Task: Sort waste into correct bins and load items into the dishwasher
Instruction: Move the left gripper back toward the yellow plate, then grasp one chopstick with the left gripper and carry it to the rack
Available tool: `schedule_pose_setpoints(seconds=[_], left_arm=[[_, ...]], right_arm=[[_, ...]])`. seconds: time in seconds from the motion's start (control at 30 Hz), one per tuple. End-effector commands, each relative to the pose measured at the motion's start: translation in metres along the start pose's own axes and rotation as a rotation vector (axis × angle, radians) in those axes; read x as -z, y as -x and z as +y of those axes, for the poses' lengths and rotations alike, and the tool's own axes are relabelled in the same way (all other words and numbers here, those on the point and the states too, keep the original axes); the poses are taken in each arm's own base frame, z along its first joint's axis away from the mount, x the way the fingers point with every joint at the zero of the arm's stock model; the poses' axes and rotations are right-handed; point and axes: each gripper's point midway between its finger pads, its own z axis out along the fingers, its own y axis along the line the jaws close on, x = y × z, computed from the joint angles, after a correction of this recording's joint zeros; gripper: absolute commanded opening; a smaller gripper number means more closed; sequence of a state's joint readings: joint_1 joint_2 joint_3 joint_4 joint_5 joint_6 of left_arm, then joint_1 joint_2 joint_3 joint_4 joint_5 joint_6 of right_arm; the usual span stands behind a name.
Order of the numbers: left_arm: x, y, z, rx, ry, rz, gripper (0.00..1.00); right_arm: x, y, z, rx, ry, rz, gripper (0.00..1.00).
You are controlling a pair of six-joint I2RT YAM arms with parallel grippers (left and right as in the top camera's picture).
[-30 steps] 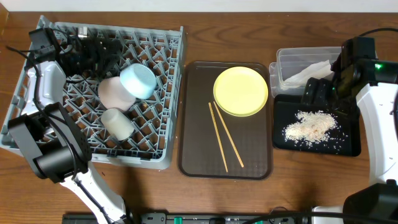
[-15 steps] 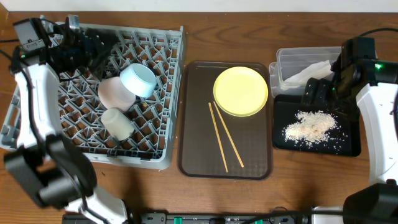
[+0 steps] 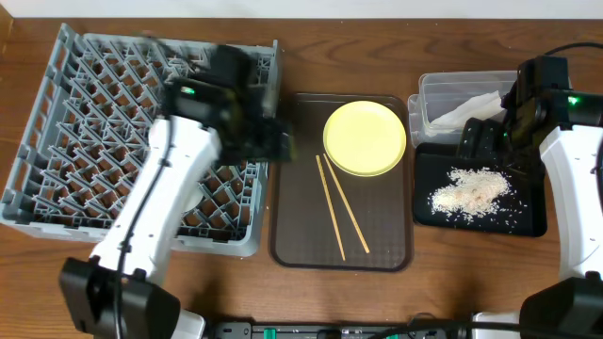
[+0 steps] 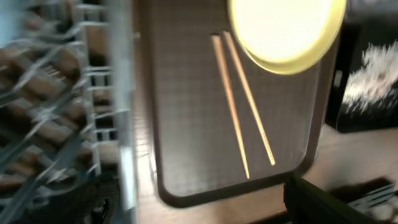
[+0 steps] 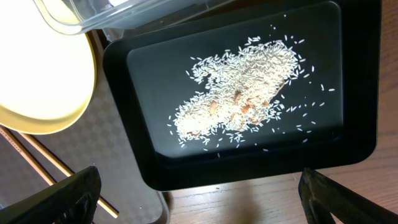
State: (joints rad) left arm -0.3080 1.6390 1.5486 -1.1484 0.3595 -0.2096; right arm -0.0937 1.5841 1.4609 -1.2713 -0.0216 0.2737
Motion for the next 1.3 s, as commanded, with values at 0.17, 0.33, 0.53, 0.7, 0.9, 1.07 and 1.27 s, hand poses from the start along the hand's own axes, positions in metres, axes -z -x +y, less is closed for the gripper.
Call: schedule_pose_setpoints(seconds=[0.17,0.33,0.53,0.7,0.9,1.07,1.27], left_arm=[[-0.079,-0.017,-0.010,0.153,0.310,0.004,0.88],[-0.122,-0.023,-0.028,0.101,0.317,0.039,0.88],[-0.165,-0.038,-0.019,0.161,0.377,0.120,0.88],[-0.194,-0.044,-0.008,0.165,0.413,0.168,0.88],[-0.211,-0.051,0.001,0.170,0.443,0.206,0.68],[-0.213,-0.052,0.002,0.170,0.446,0.210,0.53],[-0.213,-0.053,0.002,0.171,0.444,0.212,0.29]], right_arm=[[0.008,0.006,-0.006,-0.003,-0.006,-0.029,0.99],[0.008,0.006,-0.006,-0.003,-0.006,-0.029,0.99],[0.008,0.006,-0.006,-0.003,-0.006,-0.029,0.99],[0.008,0.006,-0.006,-0.003,-0.006,-0.029,0.99],[0.008,0.006,-0.006,-0.003,-0.006,-0.029,0.99],[0.008,0.006,-0.006,-0.003,-0.006,-0.029,0.99],[0.008,0.006,-0.006,-0.003,-0.006,-0.029,0.99]])
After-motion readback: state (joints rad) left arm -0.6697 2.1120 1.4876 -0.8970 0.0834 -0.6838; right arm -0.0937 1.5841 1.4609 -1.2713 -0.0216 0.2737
